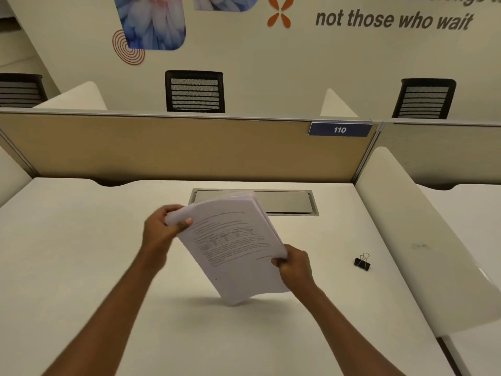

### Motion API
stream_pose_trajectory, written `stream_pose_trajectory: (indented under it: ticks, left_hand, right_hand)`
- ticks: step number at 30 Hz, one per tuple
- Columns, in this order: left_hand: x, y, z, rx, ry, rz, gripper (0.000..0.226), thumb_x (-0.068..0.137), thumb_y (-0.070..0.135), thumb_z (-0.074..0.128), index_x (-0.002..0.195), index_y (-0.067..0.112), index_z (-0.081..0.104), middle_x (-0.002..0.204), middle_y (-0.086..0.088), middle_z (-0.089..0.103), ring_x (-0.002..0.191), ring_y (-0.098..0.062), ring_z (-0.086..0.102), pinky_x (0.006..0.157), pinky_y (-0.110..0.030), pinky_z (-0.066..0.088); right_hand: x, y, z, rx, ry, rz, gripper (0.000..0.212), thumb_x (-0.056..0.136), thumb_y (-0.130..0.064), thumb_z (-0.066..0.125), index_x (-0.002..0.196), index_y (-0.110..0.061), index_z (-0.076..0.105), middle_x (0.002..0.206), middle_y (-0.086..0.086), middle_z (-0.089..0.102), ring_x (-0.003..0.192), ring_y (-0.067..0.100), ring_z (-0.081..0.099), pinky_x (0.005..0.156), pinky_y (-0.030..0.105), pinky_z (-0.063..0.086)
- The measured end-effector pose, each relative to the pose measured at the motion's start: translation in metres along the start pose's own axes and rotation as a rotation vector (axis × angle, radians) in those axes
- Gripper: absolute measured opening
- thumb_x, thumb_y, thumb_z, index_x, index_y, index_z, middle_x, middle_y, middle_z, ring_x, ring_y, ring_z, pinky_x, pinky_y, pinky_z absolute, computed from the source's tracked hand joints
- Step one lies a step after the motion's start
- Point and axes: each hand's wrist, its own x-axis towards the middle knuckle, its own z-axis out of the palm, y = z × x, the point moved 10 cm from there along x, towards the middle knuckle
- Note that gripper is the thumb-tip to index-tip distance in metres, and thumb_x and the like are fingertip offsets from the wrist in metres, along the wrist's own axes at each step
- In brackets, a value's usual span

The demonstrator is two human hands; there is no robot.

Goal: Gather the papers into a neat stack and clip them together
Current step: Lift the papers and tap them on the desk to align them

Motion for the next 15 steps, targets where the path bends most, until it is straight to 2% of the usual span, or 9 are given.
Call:
stream_pose_trajectory:
  ticks: [3,6,9,11,12,14,15]
  left_hand:
    - [0.012,0.040,0.003,0.219,-0.185,0.048,0.047,0.055,0.021,0.084,0.098,0.020,0.066,0.068,-0.001,0.070,0.063,-0.012,0.064,0.060,-0.021,0.051]
    - [0.012,0.049,0.021,0.559,-0.425,0.035,0.045,0.060,0.015,0.084,0.099,0.026,0.066,0.074,0.000,0.072,0.067,-0.012,0.066,0.064,-0.029,0.052]
    - [-0.001,0.044,0.042,0.678,-0.570,0.064,0.039,0.057,0.023,0.082,0.089,0.040,0.069,0.086,0.016,0.072,0.078,-0.005,0.069,0.065,-0.019,0.056]
    - [-0.005,0.037,0.047,0.591,-0.529,0.047,0.032,0.053,0.030,0.082,0.080,0.043,0.072,0.084,0.020,0.073,0.077,-0.003,0.069,0.061,-0.014,0.054]
    - [-0.004,0.032,0.045,0.545,-0.461,0.036,0.027,0.051,0.034,0.081,0.077,0.037,0.074,0.080,0.015,0.074,0.072,-0.005,0.068,0.060,-0.016,0.054]
    - [-0.002,0.020,0.038,0.496,-0.310,0.008,0.021,0.053,0.033,0.079,0.071,0.025,0.075,0.073,0.004,0.073,0.068,-0.013,0.066,0.062,-0.025,0.054]
    - [-0.004,0.012,0.036,0.471,-0.267,-0.013,0.015,0.055,0.031,0.077,0.069,0.027,0.074,0.073,0.003,0.073,0.069,-0.017,0.066,0.063,-0.028,0.053]
  right_hand:
    - [0.009,-0.025,-0.011,-0.190,-0.047,-0.110,0.024,0.063,-0.016,0.048,0.076,-0.008,0.066,0.071,0.012,0.069,0.068,0.033,0.059,0.060,0.037,0.047]
    - [0.015,-0.054,-0.018,-0.377,-0.085,-0.225,0.012,0.073,-0.007,0.055,0.076,-0.009,0.066,0.075,0.012,0.070,0.066,0.031,0.057,0.055,0.030,0.042]
    - [0.017,-0.081,-0.018,-0.491,-0.126,-0.299,0.016,0.079,-0.008,0.057,0.088,-0.012,0.069,0.082,0.007,0.071,0.070,0.025,0.058,0.059,0.027,0.043]
    - [0.021,-0.092,-0.018,-0.529,-0.145,-0.312,0.015,0.079,-0.009,0.056,0.087,-0.013,0.069,0.083,0.008,0.070,0.072,0.024,0.057,0.059,0.027,0.040]
    - [0.023,-0.095,-0.019,-0.543,-0.150,-0.311,0.014,0.078,-0.009,0.055,0.084,-0.013,0.067,0.083,0.008,0.069,0.072,0.025,0.056,0.058,0.027,0.038]
    - [0.027,-0.098,-0.022,-0.561,-0.164,-0.307,0.013,0.075,-0.008,0.054,0.080,-0.014,0.064,0.082,0.007,0.068,0.074,0.026,0.058,0.055,0.028,0.039]
    - [0.029,-0.098,-0.022,-0.575,-0.177,-0.306,0.013,0.074,-0.009,0.055,0.082,-0.015,0.064,0.083,0.005,0.068,0.075,0.026,0.059,0.056,0.030,0.043]
